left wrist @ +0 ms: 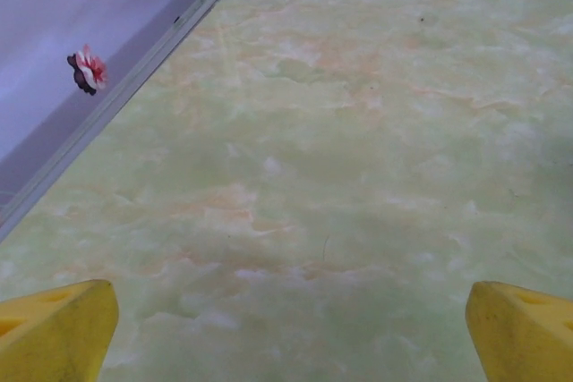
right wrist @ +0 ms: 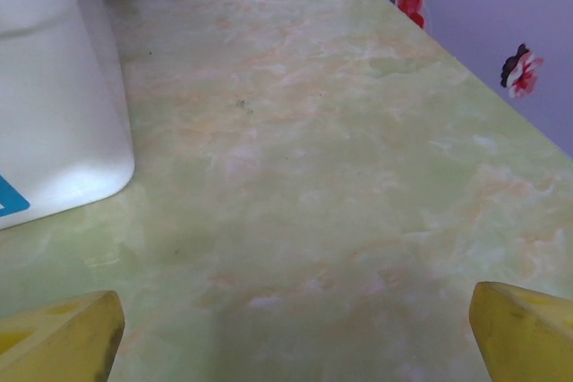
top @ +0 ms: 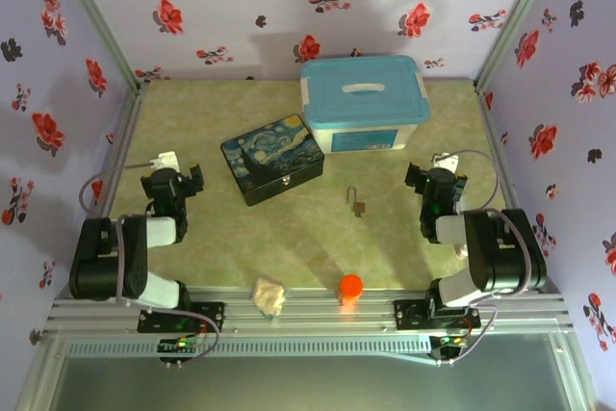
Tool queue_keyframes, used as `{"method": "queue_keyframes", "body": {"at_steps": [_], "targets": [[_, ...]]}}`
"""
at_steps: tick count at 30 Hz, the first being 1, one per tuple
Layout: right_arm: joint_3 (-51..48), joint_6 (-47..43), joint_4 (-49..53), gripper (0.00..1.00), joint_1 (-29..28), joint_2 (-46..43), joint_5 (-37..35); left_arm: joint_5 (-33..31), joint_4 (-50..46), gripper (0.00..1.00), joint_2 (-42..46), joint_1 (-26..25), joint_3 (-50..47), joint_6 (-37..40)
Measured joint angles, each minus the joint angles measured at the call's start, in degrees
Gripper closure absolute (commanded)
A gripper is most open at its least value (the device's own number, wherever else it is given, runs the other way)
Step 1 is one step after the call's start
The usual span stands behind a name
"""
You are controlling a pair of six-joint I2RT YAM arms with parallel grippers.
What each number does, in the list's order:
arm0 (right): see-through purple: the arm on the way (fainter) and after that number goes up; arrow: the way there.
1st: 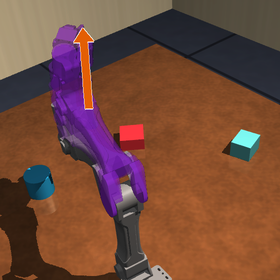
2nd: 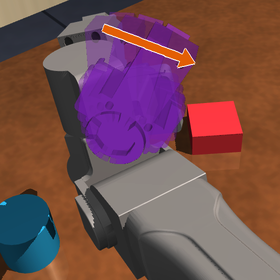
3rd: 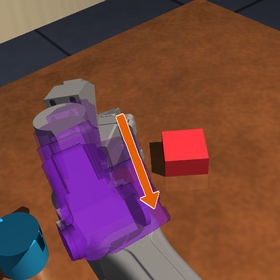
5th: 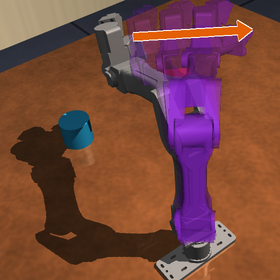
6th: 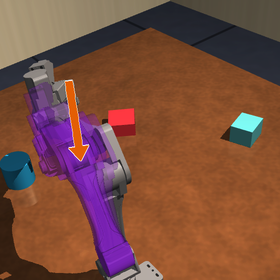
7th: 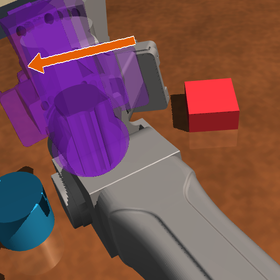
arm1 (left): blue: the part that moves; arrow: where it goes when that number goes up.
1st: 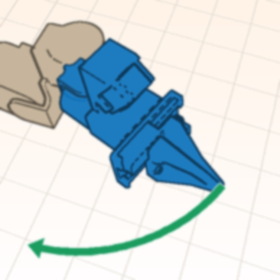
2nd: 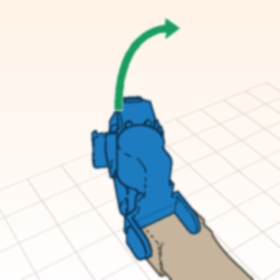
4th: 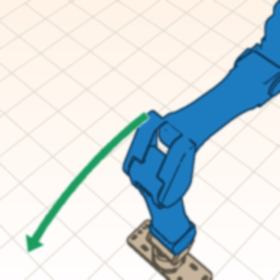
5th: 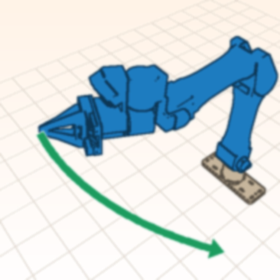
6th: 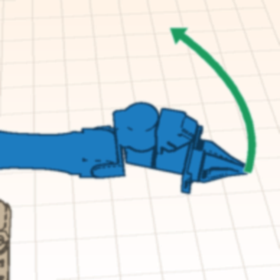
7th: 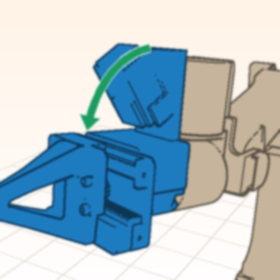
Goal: Unlock the padlock with the key
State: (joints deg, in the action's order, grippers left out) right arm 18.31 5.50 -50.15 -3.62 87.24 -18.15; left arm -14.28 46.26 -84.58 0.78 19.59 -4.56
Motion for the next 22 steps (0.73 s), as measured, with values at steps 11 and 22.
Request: {"method": "queue_keyframes", "body": {"at_steps": [11,22], "targets": [[1.81,0.5,-1.6,0.01,0.26,2.23,-2.62,1.79,4.09,0.0,-3.48,-0.96,0.87,0.35],[2.34,0.52,-1.05,0.01,0.44,2.25,-2.62,-0.72,5.62,0.0,-3.5,-1.7,0.92,0.44]]}}
